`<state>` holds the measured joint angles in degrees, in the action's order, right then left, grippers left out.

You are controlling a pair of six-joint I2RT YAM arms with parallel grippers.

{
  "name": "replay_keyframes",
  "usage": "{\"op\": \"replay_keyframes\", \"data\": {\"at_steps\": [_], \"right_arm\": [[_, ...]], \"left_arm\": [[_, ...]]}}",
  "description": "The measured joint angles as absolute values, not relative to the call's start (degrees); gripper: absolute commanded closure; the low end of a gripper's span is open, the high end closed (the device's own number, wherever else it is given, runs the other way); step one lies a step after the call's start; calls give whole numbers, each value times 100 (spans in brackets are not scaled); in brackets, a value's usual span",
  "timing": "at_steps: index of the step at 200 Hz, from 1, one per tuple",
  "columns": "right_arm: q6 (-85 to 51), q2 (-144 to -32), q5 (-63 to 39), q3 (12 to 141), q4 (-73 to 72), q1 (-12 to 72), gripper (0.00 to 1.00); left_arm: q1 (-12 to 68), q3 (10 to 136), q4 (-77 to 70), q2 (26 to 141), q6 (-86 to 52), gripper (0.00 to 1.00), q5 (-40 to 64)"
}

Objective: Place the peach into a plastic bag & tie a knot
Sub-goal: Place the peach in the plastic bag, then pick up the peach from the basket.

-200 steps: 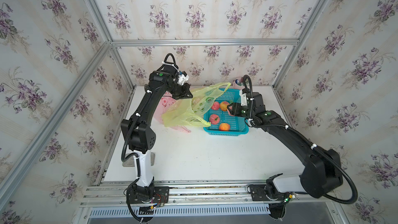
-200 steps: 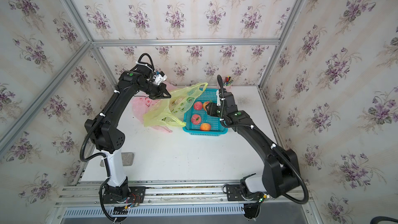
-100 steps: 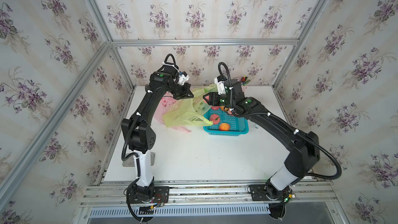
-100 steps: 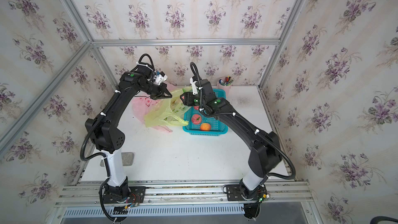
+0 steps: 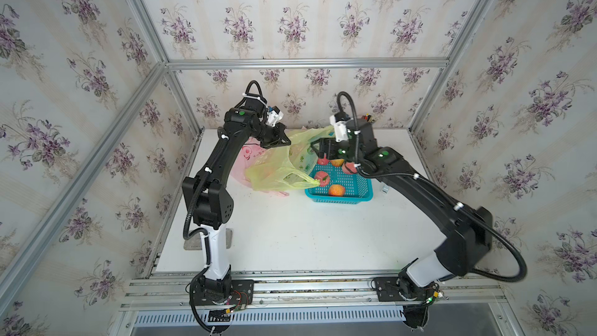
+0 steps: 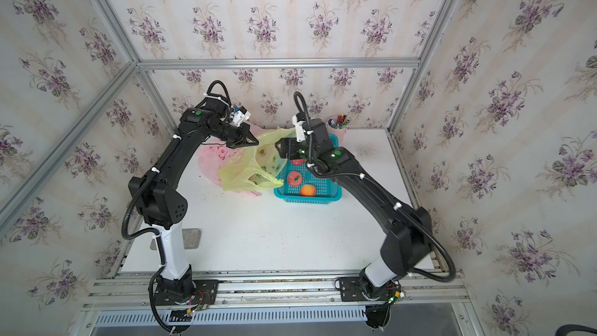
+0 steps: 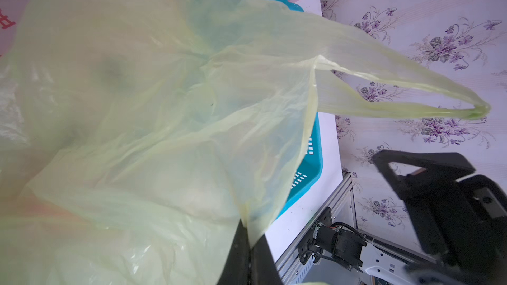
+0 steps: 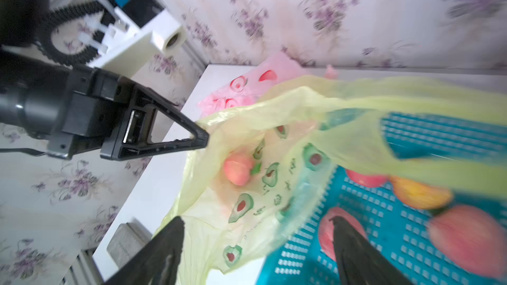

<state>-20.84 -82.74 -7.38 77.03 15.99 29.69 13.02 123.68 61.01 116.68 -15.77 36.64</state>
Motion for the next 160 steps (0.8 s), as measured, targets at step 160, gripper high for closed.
{"op": "replay_keyframes", "data": {"at_steps": [160], "right_arm": [[-2147, -10779, -1673, 7336, 1162, 2427, 10]], "left_arm": [[1288, 11869, 5889, 11424, -1616, 100, 3688]]}}
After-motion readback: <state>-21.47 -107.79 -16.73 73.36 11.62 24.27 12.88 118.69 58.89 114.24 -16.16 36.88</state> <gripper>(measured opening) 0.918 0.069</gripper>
